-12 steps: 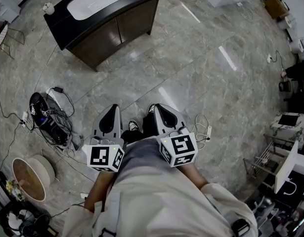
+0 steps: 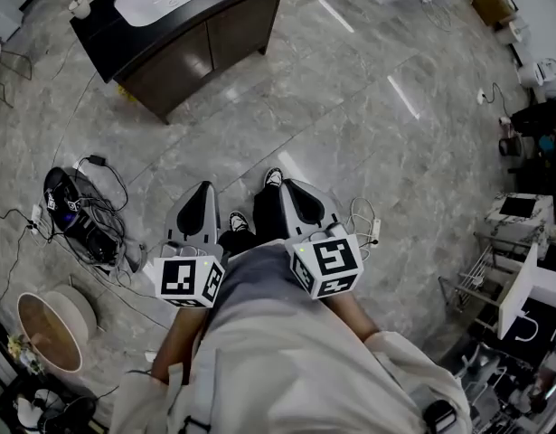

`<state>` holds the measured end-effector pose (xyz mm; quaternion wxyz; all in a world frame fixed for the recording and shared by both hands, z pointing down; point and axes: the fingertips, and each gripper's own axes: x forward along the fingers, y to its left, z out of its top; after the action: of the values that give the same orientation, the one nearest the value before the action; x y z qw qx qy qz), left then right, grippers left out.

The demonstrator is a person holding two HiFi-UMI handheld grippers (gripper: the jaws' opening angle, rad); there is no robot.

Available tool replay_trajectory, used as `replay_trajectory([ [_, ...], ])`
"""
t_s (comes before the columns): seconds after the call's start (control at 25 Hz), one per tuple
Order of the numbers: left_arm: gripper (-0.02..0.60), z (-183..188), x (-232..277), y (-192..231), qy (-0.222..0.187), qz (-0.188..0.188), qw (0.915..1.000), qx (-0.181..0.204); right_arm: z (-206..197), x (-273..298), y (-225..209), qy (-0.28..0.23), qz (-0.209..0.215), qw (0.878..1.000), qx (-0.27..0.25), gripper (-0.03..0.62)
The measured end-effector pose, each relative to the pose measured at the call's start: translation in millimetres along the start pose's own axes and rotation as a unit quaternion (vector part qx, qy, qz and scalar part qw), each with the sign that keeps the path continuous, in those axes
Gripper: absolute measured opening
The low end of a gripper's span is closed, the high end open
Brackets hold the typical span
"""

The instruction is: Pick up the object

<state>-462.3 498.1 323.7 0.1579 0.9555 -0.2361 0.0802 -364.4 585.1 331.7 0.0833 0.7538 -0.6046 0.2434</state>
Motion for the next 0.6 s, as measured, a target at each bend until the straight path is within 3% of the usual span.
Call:
replay_trajectory([
  [0.16, 0.006, -0.8, 6.2, 3.8, 0.007, -0.004, 1.0000, -0.002, 6.8, 7.2, -5.2, -0.007, 0.010, 0.999, 0.030, 0.009],
  [0.6, 0.006, 12.9, 73.5, 12.6, 0.019, 0.004, 0.9998, 0.008, 33.7, 55.7, -51.0, 0.001, 0.010, 1.000, 0.014, 0.009],
])
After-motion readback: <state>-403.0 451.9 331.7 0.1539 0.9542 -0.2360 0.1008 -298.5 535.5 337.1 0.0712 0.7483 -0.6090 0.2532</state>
